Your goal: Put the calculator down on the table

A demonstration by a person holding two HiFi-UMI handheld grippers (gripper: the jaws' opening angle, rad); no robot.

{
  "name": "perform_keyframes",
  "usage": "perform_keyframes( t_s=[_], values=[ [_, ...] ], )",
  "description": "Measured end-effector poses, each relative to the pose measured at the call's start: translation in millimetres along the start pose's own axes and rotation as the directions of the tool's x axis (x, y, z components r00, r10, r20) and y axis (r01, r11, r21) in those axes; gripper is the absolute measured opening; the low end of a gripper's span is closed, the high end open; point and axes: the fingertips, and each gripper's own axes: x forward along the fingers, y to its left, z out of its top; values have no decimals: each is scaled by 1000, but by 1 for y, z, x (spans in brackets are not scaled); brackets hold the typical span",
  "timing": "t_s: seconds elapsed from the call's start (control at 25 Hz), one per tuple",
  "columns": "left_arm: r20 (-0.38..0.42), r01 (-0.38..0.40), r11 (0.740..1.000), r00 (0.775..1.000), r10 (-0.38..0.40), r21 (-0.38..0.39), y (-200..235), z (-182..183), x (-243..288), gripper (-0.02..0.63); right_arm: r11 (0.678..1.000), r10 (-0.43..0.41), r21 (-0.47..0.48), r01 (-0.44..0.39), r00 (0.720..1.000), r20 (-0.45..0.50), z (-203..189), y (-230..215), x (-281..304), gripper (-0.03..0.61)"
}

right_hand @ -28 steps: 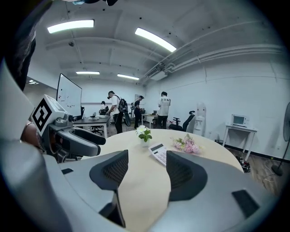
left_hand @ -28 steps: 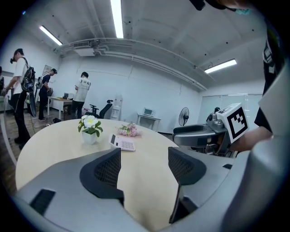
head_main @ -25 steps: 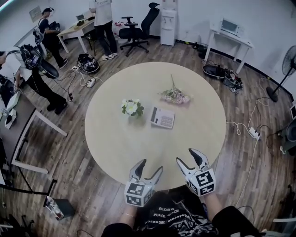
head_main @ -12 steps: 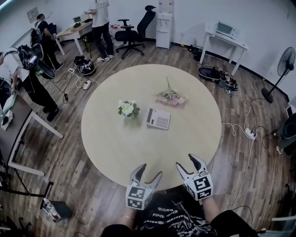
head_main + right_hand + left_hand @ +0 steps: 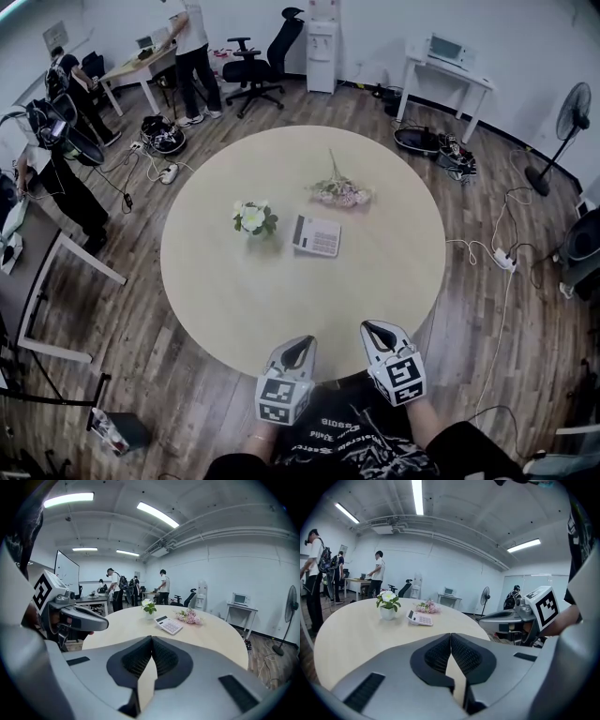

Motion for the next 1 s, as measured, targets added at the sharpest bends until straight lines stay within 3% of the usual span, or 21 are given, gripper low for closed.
perform_keyframes(
  t_s=[0.24, 1.0],
  values=[
    [-6, 31, 1000, 1000, -31, -5, 2, 0, -1, 20, 1000, 21, -22, -21, 1000, -6, 2, 13, 4, 6],
    [-41, 6, 1000, 999, -7, -23, 15, -4, 8, 20, 998, 32, -57, -34, 999, -30, -1, 8, 17, 6]
  ],
)
